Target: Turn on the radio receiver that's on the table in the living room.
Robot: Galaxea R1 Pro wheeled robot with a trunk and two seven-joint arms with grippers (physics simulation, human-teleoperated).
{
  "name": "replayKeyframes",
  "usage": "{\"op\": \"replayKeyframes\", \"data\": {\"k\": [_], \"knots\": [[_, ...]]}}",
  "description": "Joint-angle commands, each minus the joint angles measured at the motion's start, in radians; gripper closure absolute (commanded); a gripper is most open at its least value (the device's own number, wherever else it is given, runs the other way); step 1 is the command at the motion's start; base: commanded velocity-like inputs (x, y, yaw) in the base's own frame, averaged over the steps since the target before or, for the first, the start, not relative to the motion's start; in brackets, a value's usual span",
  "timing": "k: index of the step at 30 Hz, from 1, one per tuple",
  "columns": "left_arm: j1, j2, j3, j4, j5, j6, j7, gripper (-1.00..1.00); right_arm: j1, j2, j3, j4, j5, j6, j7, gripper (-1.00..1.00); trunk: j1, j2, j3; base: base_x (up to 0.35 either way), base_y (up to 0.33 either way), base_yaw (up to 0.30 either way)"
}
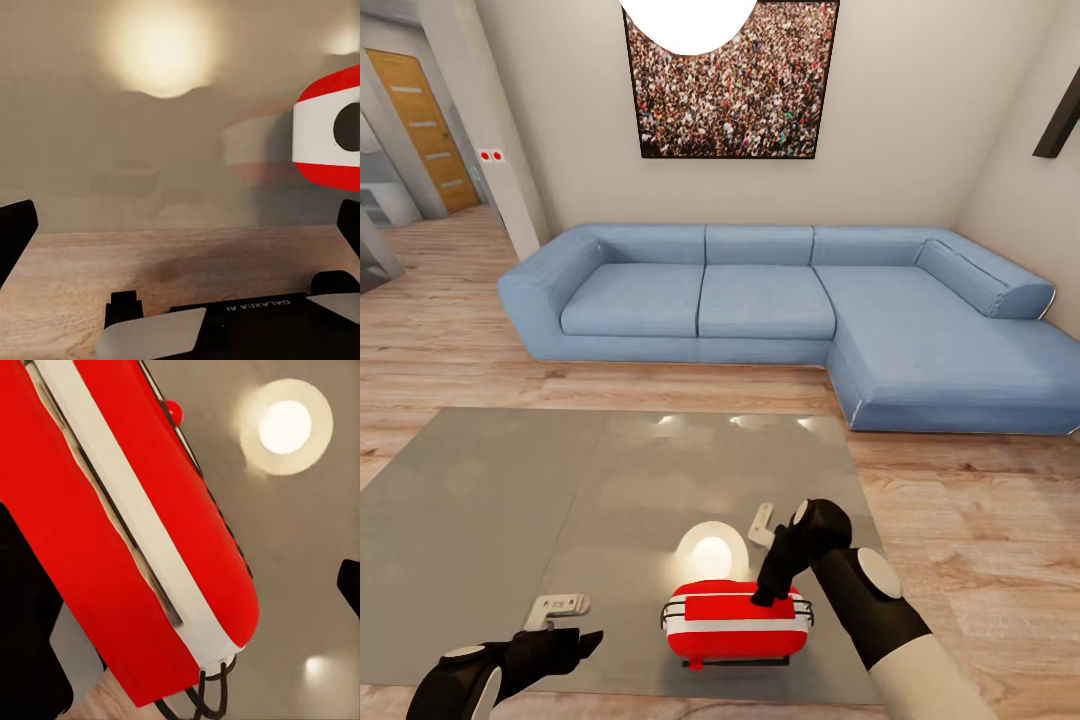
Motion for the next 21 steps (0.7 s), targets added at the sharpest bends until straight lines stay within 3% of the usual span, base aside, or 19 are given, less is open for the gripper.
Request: {"op": "replayKeyframes", "data": {"k": [1,14,21], "knots": [[0.000,0.000,0.000,0.000,0.000,0.000,0.000,-1.00,0.000,0.002,0.000,0.002,0.000,0.000,-0.001,-1.00,0.000,0.000,0.000,0.000,0.000,0.000],[0.000,0.000,0.000,0.000,-0.001,0.001,0.000,-1.00,-0.001,0.042,0.000,0.010,-0.001,-0.001,-0.002,-1.00,0.000,0.000,0.000,0.000,0.000,0.000],[0.000,0.000,0.000,0.000,-0.001,0.001,0.000,-1.00,-0.001,0.071,-0.002,0.120,0.000,-0.038,-0.021,-1.00,0.000,0.000,0.000,0.000,0.000,0.000]]}}
